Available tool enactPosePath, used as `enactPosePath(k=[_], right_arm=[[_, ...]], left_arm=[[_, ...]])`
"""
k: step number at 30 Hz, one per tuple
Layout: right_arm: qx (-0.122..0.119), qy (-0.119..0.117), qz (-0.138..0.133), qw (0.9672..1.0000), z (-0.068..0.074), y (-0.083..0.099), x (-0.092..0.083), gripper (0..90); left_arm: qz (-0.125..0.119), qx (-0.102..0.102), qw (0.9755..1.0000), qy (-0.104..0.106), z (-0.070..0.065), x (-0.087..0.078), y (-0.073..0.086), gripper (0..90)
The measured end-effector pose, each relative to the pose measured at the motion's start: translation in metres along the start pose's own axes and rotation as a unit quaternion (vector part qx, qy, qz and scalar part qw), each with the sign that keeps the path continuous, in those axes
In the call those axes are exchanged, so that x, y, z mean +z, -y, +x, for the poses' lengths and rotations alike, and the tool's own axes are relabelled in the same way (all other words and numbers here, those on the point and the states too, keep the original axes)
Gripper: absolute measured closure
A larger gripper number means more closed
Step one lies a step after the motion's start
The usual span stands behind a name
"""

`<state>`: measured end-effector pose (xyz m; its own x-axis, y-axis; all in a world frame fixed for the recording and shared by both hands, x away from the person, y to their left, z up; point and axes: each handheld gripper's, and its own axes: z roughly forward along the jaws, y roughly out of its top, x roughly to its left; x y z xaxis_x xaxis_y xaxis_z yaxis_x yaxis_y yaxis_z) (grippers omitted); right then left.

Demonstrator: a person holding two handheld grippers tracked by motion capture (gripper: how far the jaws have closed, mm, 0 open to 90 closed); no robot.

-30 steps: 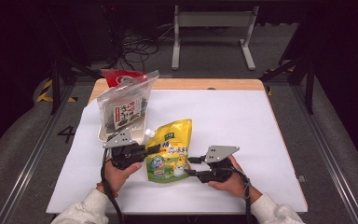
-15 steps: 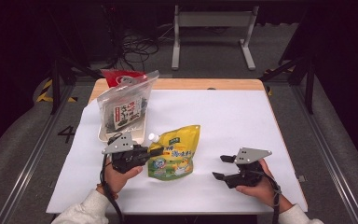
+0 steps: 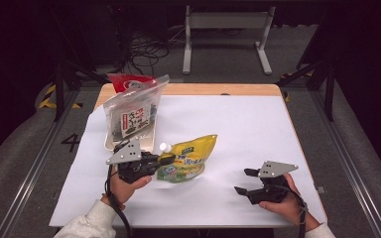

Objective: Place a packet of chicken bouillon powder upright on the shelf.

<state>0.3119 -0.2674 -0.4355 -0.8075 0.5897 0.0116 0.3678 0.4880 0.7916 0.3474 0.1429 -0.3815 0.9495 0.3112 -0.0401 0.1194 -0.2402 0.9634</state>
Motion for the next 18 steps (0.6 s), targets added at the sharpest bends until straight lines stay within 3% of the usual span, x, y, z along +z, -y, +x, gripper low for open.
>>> enactPosePath(k=[5,9,14,18], right_arm=[[-0.004,0.002,0.002,1.0000,0.003,0.003,-0.002,26.8],[0.002,0.007,-0.003,1.0000,0.002,0.003,-0.005,25.4],[-0.014,0.019,-0.012,0.9997,0.006,0.004,-0.012,25.9],[-0.010,0.030,-0.020,0.9993,0.006,0.005,-0.016,20.5]], left_arm=[[-0.008,0.002,1.0000,-0.003,0.000,-0.007,-0.007,89.9],[-0.018,0.014,0.9997,-0.013,0.003,-0.017,-0.014,89.9],[-0.033,0.021,0.9988,-0.029,0.008,-0.028,-0.021,89.8],[-0.046,0.022,0.9977,-0.045,0.015,-0.039,-0.025,89.9]])
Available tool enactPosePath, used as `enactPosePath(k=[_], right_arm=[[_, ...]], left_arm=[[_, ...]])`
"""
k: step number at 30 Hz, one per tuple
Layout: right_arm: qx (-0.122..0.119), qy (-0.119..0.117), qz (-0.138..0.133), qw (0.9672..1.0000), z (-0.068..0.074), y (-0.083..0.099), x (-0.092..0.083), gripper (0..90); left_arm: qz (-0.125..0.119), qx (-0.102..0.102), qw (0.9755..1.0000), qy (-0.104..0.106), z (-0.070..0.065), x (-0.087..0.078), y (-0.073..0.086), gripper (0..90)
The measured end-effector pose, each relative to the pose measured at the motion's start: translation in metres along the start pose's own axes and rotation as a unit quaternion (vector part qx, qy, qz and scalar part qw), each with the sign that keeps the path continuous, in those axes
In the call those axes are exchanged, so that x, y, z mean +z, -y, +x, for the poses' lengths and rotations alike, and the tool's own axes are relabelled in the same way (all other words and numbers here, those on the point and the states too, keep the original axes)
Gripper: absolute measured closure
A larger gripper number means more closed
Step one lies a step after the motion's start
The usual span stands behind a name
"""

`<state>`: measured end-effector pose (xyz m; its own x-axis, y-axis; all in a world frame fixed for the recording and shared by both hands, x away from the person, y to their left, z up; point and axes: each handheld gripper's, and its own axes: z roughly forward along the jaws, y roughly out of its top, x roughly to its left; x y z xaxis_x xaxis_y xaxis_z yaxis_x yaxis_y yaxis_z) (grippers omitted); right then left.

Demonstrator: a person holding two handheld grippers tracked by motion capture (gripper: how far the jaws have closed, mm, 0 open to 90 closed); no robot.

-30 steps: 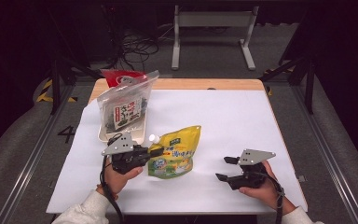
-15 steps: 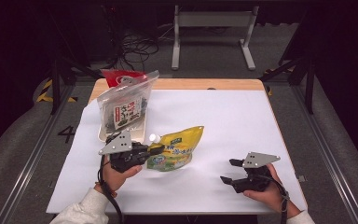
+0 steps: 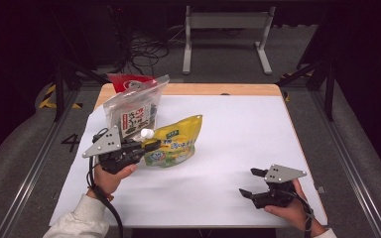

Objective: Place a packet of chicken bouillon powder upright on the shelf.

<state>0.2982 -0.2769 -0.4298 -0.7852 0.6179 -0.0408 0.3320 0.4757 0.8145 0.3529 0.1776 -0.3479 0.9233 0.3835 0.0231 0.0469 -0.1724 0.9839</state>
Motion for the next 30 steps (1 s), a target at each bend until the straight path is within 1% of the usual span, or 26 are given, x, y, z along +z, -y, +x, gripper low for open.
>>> enactPosePath(k=[2,8,9,10,12,13,15,18,19,20,21,22,23,25,27,28,30], right_arm=[[0.002,-0.001,0.002,1.0000,-0.001,0.001,-0.001,19.7],[0.002,-0.001,0.003,1.0000,-0.001,0.001,0.001,19.0],[0.002,-0.001,0.004,1.0000,-0.001,0.001,0.002,19.0],[0.003,-0.003,0.004,1.0000,-0.001,0.001,0.002,19.0],[0.003,-0.002,0.008,1.0000,0.000,0.002,0.004,18.9],[0.004,-0.003,0.008,1.0000,0.000,0.002,0.004,18.9],[0.004,-0.002,0.008,1.0000,0.000,0.002,0.005,18.8],[0.003,-0.004,0.011,0.9999,0.001,0.002,0.006,18.8],[0.003,-0.004,0.011,0.9999,0.001,0.002,0.006,18.8],[0.003,-0.006,0.011,0.9999,0.001,0.002,0.006,18.8],[0.003,-0.007,0.011,0.9999,0.001,0.003,0.007,18.8],[0.002,-0.007,0.012,0.9999,0.001,0.003,0.007,18.8],[0.002,-0.008,0.012,0.9999,0.002,0.003,0.007,18.8],[0.002,-0.009,0.013,0.9999,0.002,0.003,0.008,18.8],[0.003,-0.011,0.012,0.9999,0.002,0.003,0.008,18.8],[0.004,-0.012,0.012,0.9998,0.002,0.003,0.009,18.9],[0.007,-0.016,0.014,0.9998,0.001,0.003,0.010,18.9]], left_arm=[[-0.002,0.005,1.0000,-0.007,0.003,-0.004,-0.002,89.9],[-0.023,0.011,0.9991,-0.032,0.018,-0.022,-0.009,89.8],[-0.023,0.011,0.9991,-0.032,0.018,-0.022,-0.009,89.8],[-0.023,0.017,0.9987,-0.042,0.023,-0.027,-0.010,89.8],[-0.019,0.021,0.9984,-0.050,0.027,-0.032,-0.010,89.8],[-0.017,0.021,0.9980,-0.058,0.030,-0.034,-0.009,89.8],[-0.019,0.019,0.9976,-0.063,0.035,-0.039,-0.006,89.8],[-0.011,0.023,0.9962,-0.083,0.041,-0.046,-0.002,89.7],[-0.011,0.023,0.9962,-0.083,0.041,-0.046,-0.002,89.8],[-0.011,0.024,0.9957,-0.088,0.043,-0.048,-0.001,89.8],[-0.014,0.022,0.9962,-0.084,0.046,-0.050,0.001,89.8],[-0.017,0.023,0.9957,-0.089,0.047,-0.051,0.002,89.8],[-0.015,0.025,0.9948,-0.098,0.050,-0.053,0.002,89.8],[-0.022,0.024,0.9946,-0.099,0.054,-0.057,0.003,89.8],[-0.029,0.024,0.9937,-0.105,0.057,-0.059,0.003,89.7],[-0.032,0.026,0.9937,-0.104,0.059,-0.061,0.003,89.7],[-0.029,0.022,0.9944,-0.100,0.062,-0.061,0.004,89.7]])
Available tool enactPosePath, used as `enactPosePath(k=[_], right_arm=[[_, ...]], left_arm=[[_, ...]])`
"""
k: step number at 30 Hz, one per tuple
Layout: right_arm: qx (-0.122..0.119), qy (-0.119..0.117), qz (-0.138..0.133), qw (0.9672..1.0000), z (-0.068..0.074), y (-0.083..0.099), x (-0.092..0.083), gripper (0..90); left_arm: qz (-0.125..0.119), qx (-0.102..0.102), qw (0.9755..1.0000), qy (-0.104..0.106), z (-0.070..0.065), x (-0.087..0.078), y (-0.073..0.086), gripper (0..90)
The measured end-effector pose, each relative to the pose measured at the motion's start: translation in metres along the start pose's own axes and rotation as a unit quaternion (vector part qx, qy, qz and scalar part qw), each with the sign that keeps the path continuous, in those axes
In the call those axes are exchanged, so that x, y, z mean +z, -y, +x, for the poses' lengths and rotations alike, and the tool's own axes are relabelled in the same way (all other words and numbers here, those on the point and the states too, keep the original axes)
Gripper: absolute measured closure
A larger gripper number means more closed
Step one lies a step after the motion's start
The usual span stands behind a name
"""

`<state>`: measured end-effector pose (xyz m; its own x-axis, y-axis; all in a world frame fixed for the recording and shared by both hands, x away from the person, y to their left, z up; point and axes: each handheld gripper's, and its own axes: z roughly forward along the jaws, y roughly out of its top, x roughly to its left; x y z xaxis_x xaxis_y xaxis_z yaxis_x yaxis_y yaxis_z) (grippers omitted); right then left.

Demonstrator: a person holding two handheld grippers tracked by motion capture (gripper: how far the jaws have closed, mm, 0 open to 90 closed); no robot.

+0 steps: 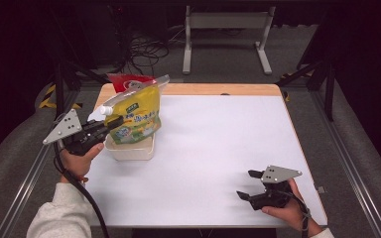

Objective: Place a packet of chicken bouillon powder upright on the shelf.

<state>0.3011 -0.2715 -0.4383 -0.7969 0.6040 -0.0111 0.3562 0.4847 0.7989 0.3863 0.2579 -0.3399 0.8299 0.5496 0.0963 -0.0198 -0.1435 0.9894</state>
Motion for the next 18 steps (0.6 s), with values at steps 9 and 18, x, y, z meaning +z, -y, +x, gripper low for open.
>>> enactPosePath(k=[9,18], right_arm=[[0.002,-0.006,0.008,0.9999,0.000,0.001,0.004,18.9],[0.001,-0.011,0.005,0.9999,0.001,0.000,0.004,18.8]], left_arm=[[0.015,-0.006,0.9994,0.030,0.010,-0.008,0.010,89.6],[0.051,-0.017,0.9981,0.030,0.018,-0.011,0.025,89.4]])
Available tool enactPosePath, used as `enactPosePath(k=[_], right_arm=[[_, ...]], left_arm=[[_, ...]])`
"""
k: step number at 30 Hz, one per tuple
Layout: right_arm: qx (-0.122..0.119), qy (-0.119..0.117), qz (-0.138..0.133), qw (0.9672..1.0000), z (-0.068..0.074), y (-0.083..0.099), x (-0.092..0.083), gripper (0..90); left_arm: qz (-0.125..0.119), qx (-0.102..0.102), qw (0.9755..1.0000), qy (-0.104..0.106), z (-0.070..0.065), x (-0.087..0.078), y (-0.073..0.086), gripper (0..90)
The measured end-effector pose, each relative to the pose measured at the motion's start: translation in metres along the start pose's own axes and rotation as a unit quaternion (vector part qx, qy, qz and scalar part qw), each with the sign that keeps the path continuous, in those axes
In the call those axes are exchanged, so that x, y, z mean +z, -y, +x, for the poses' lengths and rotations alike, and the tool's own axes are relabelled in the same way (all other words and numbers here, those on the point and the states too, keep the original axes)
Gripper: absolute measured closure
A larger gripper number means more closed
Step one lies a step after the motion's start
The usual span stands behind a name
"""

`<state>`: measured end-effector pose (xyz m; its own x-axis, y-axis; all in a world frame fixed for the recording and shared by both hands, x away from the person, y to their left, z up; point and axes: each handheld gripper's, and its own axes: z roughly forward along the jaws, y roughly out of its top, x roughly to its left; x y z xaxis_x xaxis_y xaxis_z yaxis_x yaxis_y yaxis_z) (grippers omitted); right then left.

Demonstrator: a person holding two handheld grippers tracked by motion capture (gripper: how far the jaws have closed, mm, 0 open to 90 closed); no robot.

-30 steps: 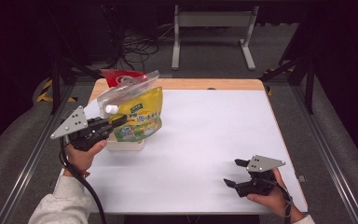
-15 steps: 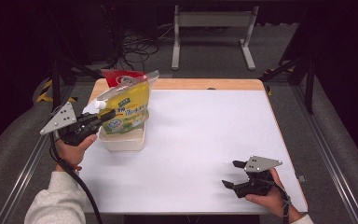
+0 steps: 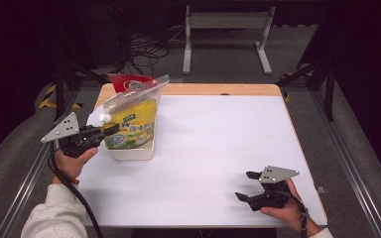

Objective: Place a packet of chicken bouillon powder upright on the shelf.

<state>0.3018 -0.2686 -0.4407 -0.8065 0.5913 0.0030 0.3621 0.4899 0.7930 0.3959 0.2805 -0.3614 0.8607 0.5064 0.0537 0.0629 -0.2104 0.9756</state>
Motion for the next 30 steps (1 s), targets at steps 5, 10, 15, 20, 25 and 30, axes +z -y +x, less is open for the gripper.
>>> enactPosePath(k=[5,10,15,20,25,30], right_arm=[[0.001,0.001,-0.001,1.0000,-0.001,0.000,-0.001,18.8],[-0.002,0.002,0.000,1.0000,0.000,-0.001,0.000,18.8],[-0.004,0.002,0.000,1.0000,0.000,-0.001,0.000,18.8],[-0.005,0.001,-0.002,1.0000,0.000,-0.003,0.000,18.8],[-0.008,0.000,-0.001,1.0000,0.000,-0.004,0.001,18.8],[-0.010,0.000,-0.002,0.9999,0.000,-0.005,0.002,18.8]], left_arm=[[0.013,-0.011,0.9998,-0.001,0.003,0.000,0.007,89.4],[0.035,-0.021,0.9991,-0.011,0.003,0.006,0.015,89.4],[0.034,-0.036,0.9986,-0.019,0.006,0.005,0.024,89.4],[0.037,-0.044,0.9980,-0.027,0.006,0.004,0.030,89.4],[0.039,-0.056,0.9967,-0.043,0.005,0.003,0.036,89.3],[0.040,-0.059,0.9961,-0.052,0.004,0.002,0.040,89.2]])
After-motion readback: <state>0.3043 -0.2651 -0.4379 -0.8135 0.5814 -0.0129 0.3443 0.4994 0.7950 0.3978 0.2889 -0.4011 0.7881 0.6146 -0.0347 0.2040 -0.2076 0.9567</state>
